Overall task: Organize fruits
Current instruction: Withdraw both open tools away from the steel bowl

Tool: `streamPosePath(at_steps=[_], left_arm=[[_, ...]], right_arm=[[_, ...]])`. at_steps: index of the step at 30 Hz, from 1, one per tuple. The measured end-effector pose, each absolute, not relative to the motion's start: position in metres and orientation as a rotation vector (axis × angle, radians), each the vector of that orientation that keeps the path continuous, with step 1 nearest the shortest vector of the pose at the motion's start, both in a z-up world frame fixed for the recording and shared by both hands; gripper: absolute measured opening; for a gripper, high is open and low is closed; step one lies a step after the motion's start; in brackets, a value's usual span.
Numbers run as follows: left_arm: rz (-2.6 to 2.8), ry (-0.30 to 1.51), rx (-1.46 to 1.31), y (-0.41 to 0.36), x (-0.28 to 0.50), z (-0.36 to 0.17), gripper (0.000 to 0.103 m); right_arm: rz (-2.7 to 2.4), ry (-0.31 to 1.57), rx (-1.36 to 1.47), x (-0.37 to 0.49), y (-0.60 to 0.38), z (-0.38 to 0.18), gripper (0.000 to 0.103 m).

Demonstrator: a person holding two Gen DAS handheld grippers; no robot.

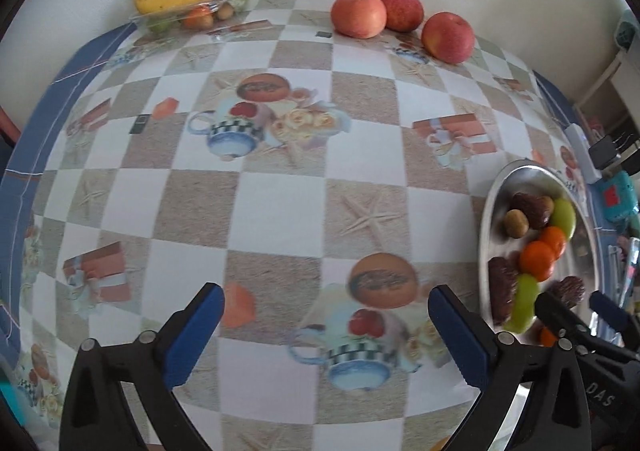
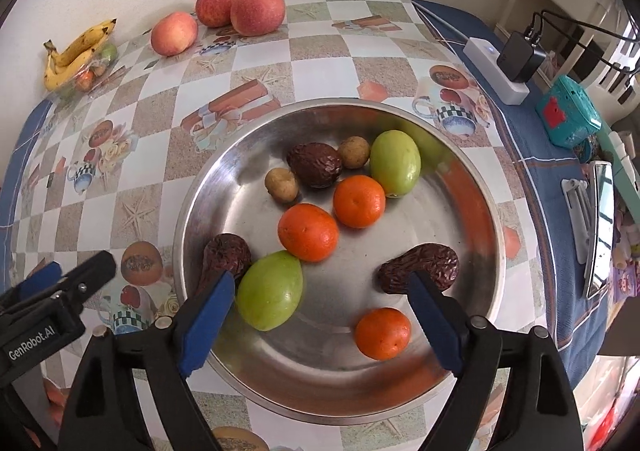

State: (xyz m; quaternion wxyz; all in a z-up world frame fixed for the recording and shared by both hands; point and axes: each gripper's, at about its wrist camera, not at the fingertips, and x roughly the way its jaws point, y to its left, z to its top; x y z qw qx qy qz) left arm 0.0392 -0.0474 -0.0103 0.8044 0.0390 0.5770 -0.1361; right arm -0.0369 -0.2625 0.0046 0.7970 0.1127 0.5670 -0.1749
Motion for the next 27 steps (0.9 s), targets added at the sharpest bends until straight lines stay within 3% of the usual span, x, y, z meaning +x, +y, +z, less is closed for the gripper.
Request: streamPosePath(at_steps=[3,19,27], left_arm=[[-0.279,1.235,0.067,-0.040,0.040,-0.012,0.103],[-0.096,1.119,0.237,-0.035,0.039,-0.004,0.103],[-0.048,1.145,0.252,-0.026,0.035,-0.006,0.103]], right_arm=[[-0.374,1.216,0.223,-0.036,-0.258,0.003,0.100],[-0.351,1.152,0.150,-0.036,-0.239,0.010,0.100],[-0.337,1.129,0.104,-0.040,-0.226,0.015,0.100]])
